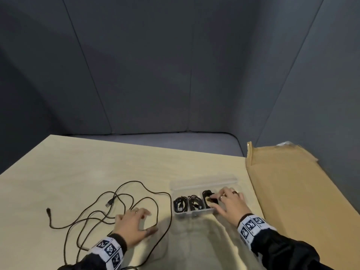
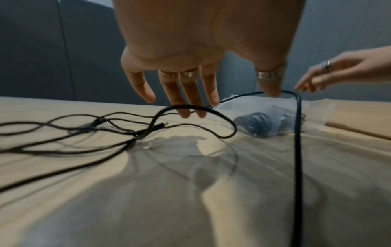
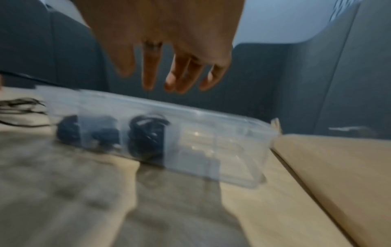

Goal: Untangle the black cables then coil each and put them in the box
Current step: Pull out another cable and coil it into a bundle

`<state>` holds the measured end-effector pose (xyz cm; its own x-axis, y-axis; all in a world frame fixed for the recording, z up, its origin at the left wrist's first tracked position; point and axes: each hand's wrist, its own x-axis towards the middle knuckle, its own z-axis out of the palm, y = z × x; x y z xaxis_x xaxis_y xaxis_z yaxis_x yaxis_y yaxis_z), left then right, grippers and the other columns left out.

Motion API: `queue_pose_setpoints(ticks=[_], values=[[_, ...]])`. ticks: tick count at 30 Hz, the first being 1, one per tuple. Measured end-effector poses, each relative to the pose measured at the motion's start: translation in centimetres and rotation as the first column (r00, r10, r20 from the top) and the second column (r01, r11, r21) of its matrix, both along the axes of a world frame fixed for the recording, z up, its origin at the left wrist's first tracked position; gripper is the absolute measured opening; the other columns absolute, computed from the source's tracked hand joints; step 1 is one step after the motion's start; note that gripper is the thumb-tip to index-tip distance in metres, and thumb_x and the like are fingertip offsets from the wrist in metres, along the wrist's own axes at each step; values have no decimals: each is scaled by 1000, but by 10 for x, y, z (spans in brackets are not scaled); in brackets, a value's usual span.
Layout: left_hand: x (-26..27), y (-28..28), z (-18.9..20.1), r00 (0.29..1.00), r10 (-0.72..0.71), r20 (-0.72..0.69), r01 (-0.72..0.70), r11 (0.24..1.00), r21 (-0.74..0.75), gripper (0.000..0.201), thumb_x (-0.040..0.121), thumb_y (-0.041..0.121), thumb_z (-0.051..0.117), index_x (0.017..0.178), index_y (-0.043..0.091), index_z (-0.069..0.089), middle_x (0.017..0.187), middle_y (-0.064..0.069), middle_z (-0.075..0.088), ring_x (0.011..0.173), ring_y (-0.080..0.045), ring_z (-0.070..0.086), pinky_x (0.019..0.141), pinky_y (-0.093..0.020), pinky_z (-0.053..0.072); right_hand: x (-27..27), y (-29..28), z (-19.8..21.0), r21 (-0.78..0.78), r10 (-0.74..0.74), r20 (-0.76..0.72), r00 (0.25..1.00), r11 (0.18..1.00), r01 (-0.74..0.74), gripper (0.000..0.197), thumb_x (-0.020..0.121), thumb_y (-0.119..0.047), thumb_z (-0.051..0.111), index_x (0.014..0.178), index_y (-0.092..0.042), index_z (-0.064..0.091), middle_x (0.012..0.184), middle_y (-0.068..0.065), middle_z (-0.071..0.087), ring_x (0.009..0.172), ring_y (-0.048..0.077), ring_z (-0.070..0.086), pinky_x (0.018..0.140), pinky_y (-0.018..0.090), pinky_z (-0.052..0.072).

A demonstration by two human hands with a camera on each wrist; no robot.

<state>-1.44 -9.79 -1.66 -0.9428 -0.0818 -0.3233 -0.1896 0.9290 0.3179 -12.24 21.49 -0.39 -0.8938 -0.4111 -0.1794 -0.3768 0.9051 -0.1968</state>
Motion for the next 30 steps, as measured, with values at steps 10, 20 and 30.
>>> queue_pose_setpoints(ticks=[10,20,30], values=[[15,12,-1,929,-369,28,371,926,-77,21,85,44,47,105,44,53,143,18,32,134,-12,24,110,-43,16,74,-145,6,-343,-102,658,746,842,417,31,87,-43,57,68,-20,47,86,2,62,63,9,53,53,20,44],[33,-25,54,986,-127,-104,159,593,790,31,95,31,45,67,22,56,53,7,37,48,-8,33,46,-19,29,79,-125,143,-815,-45,573,819,-143,562,9,96,-9,46,87,-6,47,61,5,55,60,24,65,44,25,51],[-4,-50,89,918,-332,-218,397,795,459,30,89,54,47,65,36,49,55,14,45,57,-1,39,61,-22,33,101,-37,212,-944,-309,314,898,-206,259,15,95,-7,43,84,-8,52,56,0,55,56,17,62,47,23,52]])
